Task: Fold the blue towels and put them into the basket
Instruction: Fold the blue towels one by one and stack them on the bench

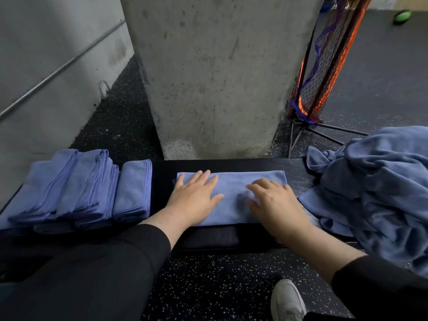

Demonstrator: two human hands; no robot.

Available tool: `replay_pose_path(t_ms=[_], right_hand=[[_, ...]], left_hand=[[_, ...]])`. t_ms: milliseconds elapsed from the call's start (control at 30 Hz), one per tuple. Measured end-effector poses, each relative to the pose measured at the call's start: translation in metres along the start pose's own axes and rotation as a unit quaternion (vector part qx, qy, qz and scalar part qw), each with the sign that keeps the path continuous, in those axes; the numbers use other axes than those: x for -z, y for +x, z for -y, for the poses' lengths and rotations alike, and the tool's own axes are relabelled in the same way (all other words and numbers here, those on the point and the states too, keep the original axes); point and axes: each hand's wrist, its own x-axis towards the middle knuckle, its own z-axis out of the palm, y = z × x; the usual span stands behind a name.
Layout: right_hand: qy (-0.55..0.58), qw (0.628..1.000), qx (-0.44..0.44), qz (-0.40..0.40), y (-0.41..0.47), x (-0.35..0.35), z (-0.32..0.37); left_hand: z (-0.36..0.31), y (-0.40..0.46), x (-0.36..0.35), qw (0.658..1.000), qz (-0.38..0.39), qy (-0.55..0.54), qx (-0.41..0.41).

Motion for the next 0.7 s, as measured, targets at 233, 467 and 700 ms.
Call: replay_pose_path(t_ms=[233,467,700], right_hand=[[0.004,0.995,-0.080,0.065,-0.003,-0.003,0.024],[0.023,0.994,-0.022,0.103,0.041,-0.016,0.017],[0.040,0.985,0.089,0.140,0.084,-0.024,-0.008]], left_hand=[[0.002,-0.001,0.001,0.996,-0.076,0.043,0.000],[0.010,-0.027,0.003,0.991,-0.117,0.068,-0.018],[0.008,-0.054,0.002,0.990,-0.103,0.071,-0.062]])
